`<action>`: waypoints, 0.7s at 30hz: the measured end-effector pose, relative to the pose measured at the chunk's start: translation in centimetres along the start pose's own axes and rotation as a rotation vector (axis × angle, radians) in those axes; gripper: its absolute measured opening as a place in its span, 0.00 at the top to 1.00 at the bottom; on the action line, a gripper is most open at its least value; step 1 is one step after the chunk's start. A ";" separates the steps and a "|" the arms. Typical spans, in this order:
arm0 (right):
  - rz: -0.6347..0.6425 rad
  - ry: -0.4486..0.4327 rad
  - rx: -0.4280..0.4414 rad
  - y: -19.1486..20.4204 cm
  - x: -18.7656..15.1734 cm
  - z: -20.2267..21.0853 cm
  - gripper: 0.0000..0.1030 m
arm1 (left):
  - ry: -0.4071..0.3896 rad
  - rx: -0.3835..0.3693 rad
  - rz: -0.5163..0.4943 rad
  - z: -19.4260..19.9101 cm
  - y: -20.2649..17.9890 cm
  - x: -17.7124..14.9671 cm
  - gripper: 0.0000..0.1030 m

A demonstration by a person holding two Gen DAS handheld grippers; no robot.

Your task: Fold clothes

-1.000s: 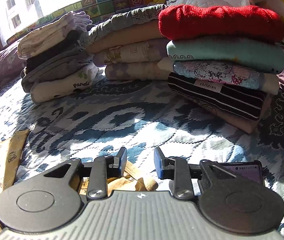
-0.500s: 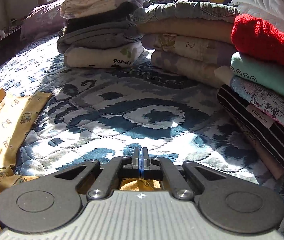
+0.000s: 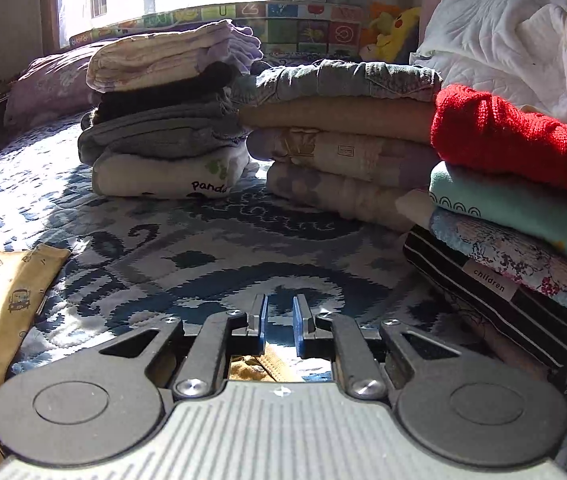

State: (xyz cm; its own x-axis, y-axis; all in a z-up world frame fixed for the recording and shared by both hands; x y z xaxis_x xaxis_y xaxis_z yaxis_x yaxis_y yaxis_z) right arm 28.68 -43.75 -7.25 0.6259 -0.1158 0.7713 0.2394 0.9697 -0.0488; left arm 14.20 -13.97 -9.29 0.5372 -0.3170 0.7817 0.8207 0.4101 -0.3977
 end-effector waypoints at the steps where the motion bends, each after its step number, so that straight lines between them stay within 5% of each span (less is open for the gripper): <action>1: -0.030 0.015 -0.001 -0.4 -0.3 0.1 0.78 | -0.002 -0.002 0.000 0.1 0.0 0.0 0.54; 7: -0.147 0.105 0.023 -0.9 -3.4 0.3 0.70 | -0.001 -0.017 -0.013 0.4 -0.6 0.1 0.54; 8: -0.116 0.105 0.017 -0.3 -3.9 0.3 0.74 | 0.007 -0.019 -0.015 0.3 -0.7 0.0 0.54; 10: -0.051 0.116 -0.018 0.5 -4.6 0.1 0.98 | 0.041 -0.022 -0.018 0.0 -0.8 -0.5 0.54; 17: 0.030 0.104 -0.193 -0.7 -3.2 0.9 0.91 | 0.101 -0.075 -0.045 0.5 -1.5 -1.8 0.54; 21: 0.021 0.043 -0.156 -0.3 -1.7 2.7 0.85 | 0.003 -0.077 -0.001 3.8 -0.2 -0.5 0.54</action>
State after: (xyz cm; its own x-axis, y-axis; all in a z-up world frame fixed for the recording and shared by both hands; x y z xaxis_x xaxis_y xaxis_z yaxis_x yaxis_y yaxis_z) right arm 25.55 -43.25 -6.82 0.6622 -0.1078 0.7416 0.3358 0.9273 -0.1650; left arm 13.06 -10.62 -7.74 0.5365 -0.3201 0.7808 0.8339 0.3431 -0.4324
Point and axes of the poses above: each gripper's, at about its wrist camera, not at the fingertips, and z roughly against the way its jaws point, y to its left, x to its top, the point moved 7 cm from there along -z, roughly the way its jaws point, and after that the axes turned 11 degrees about -x, right-handed, at the moved point
